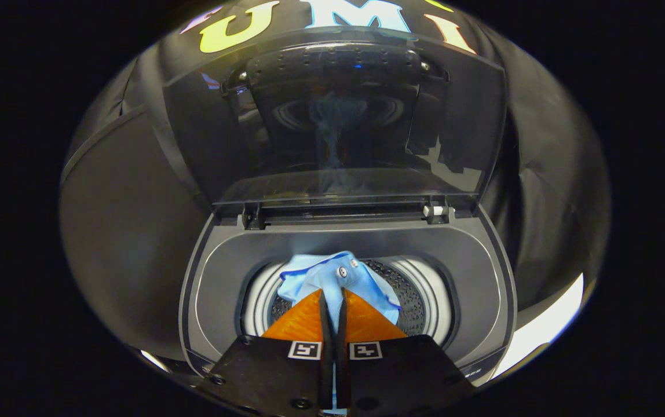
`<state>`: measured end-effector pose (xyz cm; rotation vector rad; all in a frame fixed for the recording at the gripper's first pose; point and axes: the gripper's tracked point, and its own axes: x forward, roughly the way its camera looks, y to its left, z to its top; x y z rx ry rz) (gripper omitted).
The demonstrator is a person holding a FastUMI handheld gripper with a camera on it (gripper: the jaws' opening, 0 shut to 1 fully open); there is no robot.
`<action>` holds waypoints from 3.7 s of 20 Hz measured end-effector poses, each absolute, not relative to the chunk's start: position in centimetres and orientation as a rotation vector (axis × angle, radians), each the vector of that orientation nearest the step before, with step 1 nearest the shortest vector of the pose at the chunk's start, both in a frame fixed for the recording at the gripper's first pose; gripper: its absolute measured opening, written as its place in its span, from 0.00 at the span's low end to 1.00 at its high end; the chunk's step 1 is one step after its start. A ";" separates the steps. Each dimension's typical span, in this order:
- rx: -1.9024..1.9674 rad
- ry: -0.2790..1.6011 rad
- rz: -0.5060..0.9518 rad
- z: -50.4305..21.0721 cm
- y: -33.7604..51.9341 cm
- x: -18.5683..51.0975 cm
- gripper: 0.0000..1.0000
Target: Put the clothes into the washing machine and then close the washing machine lid.
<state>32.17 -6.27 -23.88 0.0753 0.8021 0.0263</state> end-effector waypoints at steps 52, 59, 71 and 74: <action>0.004 0.183 0.035 0.5 -4.0 35.7 0.97; 0.033 0.164 0.009 2.8 -4.7 40.4 0.96; 0.054 0.240 -0.038 1.2 -7.4 47.4 0.97; 0.058 0.280 -0.031 0.0 -7.5 48.3 0.96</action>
